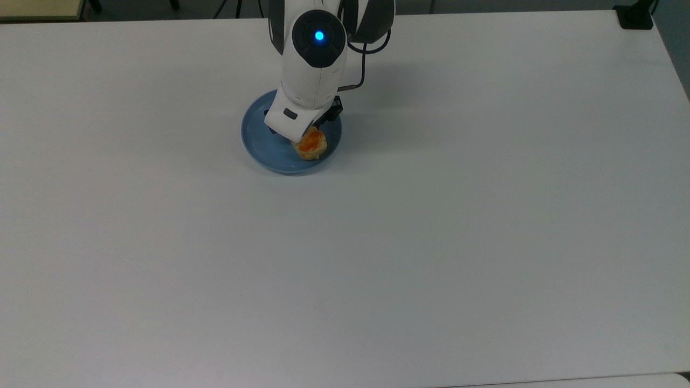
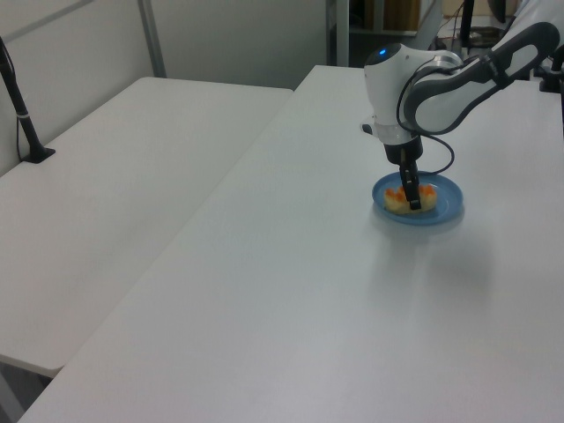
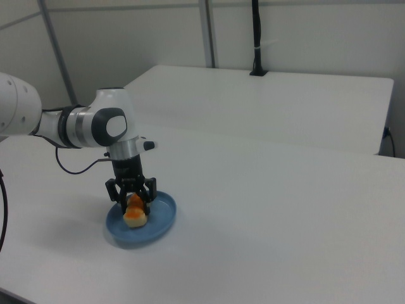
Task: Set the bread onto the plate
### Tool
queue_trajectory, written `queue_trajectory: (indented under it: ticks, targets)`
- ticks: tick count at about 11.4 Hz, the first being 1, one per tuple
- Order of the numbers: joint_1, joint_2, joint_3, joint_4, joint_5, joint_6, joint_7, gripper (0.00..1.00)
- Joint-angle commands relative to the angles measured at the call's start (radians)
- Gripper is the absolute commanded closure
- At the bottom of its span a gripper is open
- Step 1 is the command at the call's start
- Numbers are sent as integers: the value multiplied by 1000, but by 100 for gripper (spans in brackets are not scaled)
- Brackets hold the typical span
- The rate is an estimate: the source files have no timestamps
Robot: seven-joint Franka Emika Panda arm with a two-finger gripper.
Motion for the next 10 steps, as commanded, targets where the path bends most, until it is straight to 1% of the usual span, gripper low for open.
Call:
queue_trajectory:
  ticks: [1, 2, 3, 5, 6, 7, 8, 9, 10]
  targets:
    - [7, -55, -25, -11, -6, 2, 12, 0]
    - [4, -93, -29, 7, -5, -15, 45, 0]
    - [-4, -124, -28, 65, 3, -68, 70, 0]
    - [-5, -159, -14, 214, 12, -198, 133, 0]
    - [-17, -162, -6, 280, 35, -261, 157, 0]
    - [-66, -164, 41, 343, 58, -319, 159, 0]
    - [-111, -170, 75, 383, 61, -355, 159, 0]
    - [-131, -185, 78, 391, 64, -360, 161, 0]
    - [-155, -204, 78, 392, 93, -361, 171, 0]
